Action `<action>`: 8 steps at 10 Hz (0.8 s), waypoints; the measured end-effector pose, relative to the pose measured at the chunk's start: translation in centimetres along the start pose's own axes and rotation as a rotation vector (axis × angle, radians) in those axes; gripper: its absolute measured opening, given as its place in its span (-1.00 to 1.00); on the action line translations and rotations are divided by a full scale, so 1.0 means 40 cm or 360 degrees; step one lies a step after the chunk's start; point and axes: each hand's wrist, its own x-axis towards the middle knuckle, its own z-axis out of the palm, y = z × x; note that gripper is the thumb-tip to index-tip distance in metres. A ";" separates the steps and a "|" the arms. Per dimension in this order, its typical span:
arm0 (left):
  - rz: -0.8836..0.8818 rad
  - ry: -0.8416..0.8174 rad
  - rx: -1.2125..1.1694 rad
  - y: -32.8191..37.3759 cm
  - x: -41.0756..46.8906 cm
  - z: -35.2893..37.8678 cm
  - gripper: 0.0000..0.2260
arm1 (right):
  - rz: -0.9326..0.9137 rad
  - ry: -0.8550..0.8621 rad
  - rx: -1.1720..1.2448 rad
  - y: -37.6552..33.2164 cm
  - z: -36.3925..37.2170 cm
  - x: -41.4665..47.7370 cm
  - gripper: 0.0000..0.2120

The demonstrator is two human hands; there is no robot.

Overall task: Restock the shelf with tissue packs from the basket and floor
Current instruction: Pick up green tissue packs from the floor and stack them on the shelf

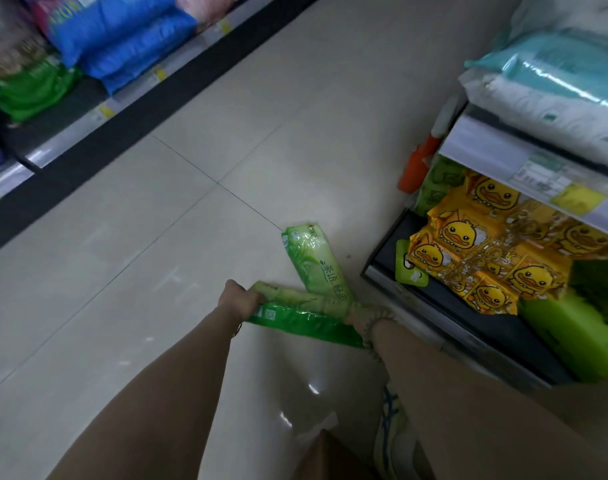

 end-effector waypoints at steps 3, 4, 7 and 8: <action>0.0211 0.0183 -0.0417 0.045 -0.104 -0.124 -0.63 | 0.0004 0.0445 0.0499 -0.089 -0.077 -0.193 -0.53; 0.0293 0.0181 -0.0542 0.071 -0.143 -0.168 -0.60 | 0.0015 0.0586 0.0438 -0.129 -0.100 -0.261 -0.47; 0.0648 0.0352 -0.0780 0.179 -0.260 -0.279 -0.68 | -0.0272 0.0992 0.0340 -0.206 -0.165 -0.402 -0.34; 0.0765 0.0503 -0.0887 0.225 -0.306 -0.311 -0.76 | -0.0420 0.1117 0.0326 -0.222 -0.195 -0.458 -0.29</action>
